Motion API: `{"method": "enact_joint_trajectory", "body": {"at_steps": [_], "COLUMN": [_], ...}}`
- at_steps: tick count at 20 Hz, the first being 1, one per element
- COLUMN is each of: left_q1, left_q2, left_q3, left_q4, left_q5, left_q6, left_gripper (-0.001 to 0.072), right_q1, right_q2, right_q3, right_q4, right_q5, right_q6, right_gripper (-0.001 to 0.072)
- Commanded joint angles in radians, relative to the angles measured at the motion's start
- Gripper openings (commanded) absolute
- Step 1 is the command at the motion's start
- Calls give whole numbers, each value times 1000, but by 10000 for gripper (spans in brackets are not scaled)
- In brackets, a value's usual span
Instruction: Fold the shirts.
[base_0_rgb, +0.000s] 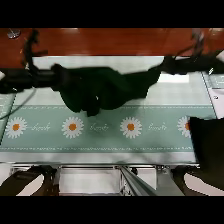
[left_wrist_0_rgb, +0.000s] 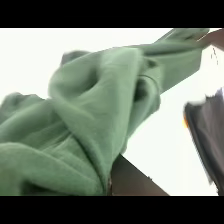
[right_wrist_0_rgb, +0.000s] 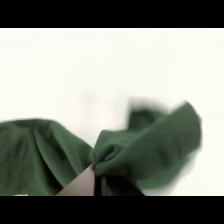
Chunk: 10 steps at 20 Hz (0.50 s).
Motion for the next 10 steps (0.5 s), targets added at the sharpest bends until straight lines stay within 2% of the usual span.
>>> {"method": "enact_joint_trajectory", "body": {"at_steps": [1, 3, 6, 10], "left_q1": [47, 47, 47, 47], "left_q2": [32, 40, 80, 196], "left_q3": [309, 476, 642, 662], "left_q4": [170, 274, 363, 366], "left_q5": [-158, -290, -441, -555], "left_q6": [-85, -124, -160, -199], "left_gripper": [26, 26, 26, 26], "right_q1": [5, 5, 5, 5], "right_q2": [26, 85, 255, 431], "right_q3": [468, 626, 645, 645], "right_q4": [-87, -106, -158, -267], "right_q5": [137, 191, 230, 367], "right_q6": [44, 42, 16, 8], "right_gripper": [29, 28, 29, 29]}}
